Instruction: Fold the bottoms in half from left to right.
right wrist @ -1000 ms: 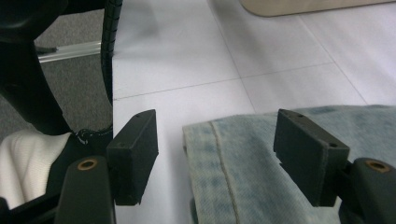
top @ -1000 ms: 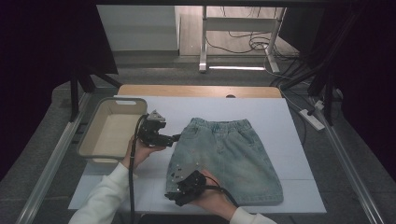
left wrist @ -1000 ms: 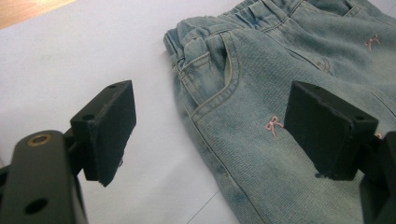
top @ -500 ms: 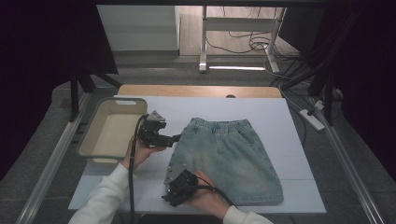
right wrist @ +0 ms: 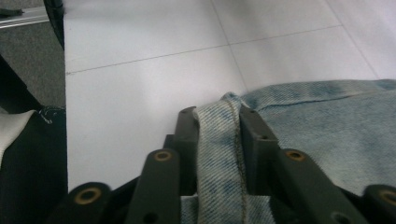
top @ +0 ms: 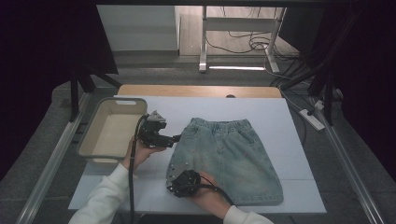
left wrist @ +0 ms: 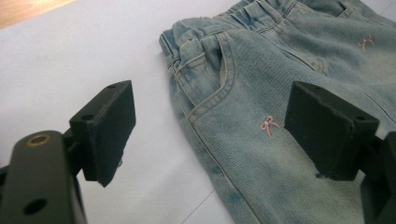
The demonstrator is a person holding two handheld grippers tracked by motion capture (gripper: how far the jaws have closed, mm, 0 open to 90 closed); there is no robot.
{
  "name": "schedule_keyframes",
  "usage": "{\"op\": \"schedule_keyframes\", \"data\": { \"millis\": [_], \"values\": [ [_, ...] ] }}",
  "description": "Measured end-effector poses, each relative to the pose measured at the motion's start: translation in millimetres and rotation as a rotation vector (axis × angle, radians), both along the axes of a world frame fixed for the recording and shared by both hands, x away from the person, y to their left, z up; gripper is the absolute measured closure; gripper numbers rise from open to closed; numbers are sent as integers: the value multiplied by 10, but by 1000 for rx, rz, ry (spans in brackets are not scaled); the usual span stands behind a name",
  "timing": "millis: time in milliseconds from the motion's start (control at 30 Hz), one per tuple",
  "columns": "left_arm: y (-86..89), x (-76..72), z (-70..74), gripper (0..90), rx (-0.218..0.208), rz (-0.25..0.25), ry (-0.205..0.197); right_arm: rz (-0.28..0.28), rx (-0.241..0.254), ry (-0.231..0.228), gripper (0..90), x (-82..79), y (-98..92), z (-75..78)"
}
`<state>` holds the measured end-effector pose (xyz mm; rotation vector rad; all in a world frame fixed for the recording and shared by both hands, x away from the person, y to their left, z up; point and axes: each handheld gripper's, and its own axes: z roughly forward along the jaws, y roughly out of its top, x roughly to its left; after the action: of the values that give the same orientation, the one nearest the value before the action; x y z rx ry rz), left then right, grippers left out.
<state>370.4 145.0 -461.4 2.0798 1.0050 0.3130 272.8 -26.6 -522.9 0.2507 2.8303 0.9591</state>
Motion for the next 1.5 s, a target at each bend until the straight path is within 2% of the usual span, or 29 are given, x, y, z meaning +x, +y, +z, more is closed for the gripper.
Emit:
{"op": "schedule_keyframes", "data": {
  "millis": [100,367,633,1033,1500],
  "values": [
    [1,-1,3,174,-1,-1,-1,-7,21,-9,770,-5,-20,28],
    [-18,9,-5,174,-4,-2,5,-8,134,11,835,-37,-105,175],
    [-56,33,-13,175,-3,-9,6,-11,143,13,839,-35,-157,228],
    [-90,59,-10,174,-4,-9,3,-47,204,8,840,-5,-309,394],
    [-220,204,-80,175,4,-10,23,-65,203,7,839,-33,-383,360]
  ]
}}
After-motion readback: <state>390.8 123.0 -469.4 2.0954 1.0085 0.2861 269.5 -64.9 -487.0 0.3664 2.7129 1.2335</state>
